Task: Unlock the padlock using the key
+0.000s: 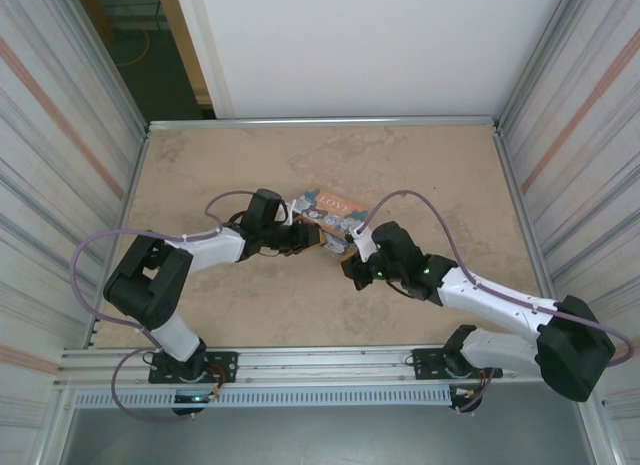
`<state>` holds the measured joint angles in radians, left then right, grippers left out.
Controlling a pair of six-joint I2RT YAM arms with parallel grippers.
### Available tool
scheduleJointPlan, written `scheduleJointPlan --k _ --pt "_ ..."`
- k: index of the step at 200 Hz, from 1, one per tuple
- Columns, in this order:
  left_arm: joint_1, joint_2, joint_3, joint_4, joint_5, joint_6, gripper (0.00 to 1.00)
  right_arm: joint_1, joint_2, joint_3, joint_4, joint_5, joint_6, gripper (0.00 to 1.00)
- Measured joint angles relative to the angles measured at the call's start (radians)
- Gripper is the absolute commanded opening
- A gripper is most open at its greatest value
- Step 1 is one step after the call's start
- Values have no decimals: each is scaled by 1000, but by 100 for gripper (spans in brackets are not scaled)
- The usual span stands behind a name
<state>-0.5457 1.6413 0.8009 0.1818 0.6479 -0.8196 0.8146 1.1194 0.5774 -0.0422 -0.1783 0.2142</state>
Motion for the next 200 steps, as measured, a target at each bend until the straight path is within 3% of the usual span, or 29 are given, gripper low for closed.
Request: scheduleJointPlan --k 55,200 --pt "-6 -22 2 -14 7 -24 14 57 56 -26 81 77 2 0" --pt "-13 -43 2 -44 7 -28 14 63 166 -62 244 160 10 0"
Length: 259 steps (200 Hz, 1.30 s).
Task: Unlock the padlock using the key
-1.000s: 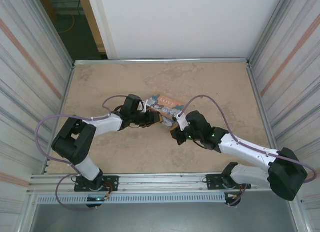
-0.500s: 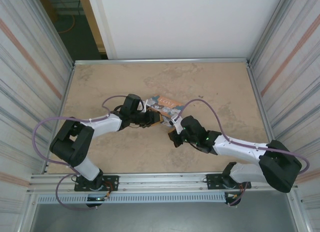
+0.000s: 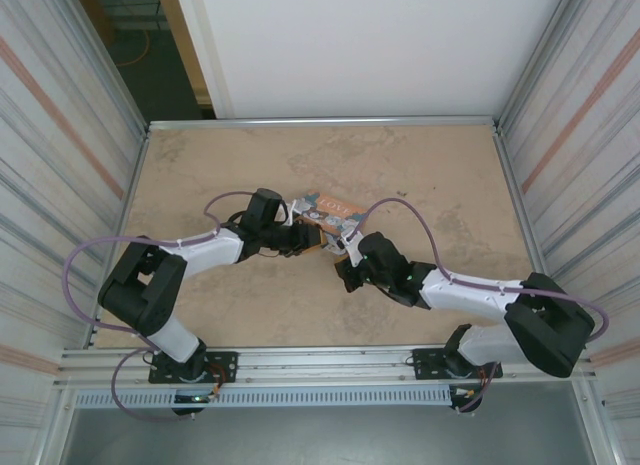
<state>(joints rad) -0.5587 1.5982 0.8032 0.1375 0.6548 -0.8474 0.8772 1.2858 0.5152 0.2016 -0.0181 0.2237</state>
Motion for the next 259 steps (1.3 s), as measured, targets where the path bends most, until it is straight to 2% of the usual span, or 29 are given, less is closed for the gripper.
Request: scheduleJointPlan --k 259 --pt "-6 0 0 0 0 0 14 -17 69 26 84 48 0 0"
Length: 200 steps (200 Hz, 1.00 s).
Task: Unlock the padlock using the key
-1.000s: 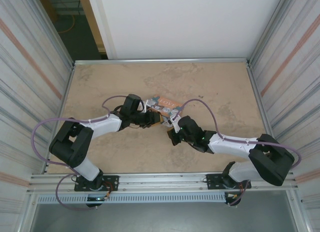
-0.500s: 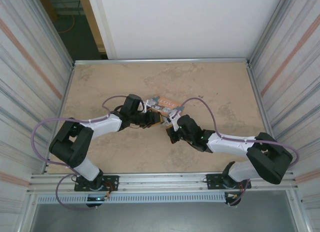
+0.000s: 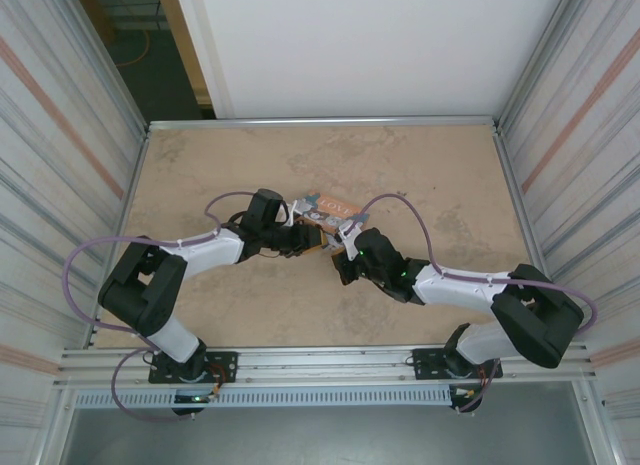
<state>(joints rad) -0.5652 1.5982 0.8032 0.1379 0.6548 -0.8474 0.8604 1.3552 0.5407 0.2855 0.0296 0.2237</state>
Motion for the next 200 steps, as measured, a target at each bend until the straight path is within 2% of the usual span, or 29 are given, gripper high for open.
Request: scheduleJointPlan --k 200 --pt "0 0 0 0 -1 0 14 -9 32 25 -16 -1 0 0"
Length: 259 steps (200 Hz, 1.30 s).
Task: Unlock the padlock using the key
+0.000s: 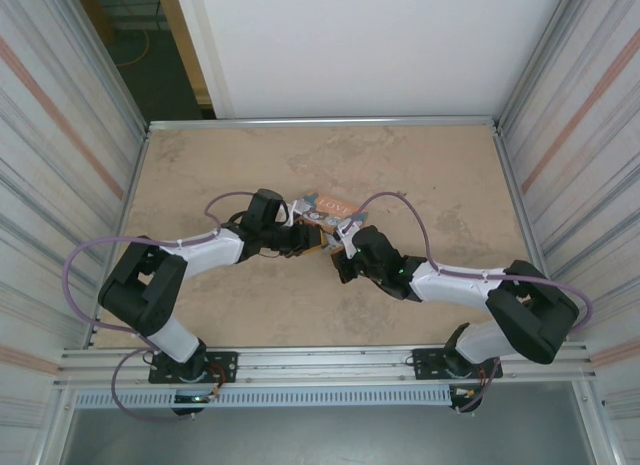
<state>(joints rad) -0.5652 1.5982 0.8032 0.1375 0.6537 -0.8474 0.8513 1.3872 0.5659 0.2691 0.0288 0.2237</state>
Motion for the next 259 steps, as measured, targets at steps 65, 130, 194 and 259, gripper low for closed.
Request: scheduleJointPlan --k 65,130,194,259 --pt "0 0 0 0 1 0 14 -1 0 0 10 -3 0 0" --pt "-1 0 0 2 1 -4 14 -3 0 0 28 -14 3 0" --pt "-1 0 0 6 -10 -8 14 -10 18 0 56 -29 3 0" --pt "-1 0 0 1 -40 -12 14 -18 81 40 82 -50 -2 0"
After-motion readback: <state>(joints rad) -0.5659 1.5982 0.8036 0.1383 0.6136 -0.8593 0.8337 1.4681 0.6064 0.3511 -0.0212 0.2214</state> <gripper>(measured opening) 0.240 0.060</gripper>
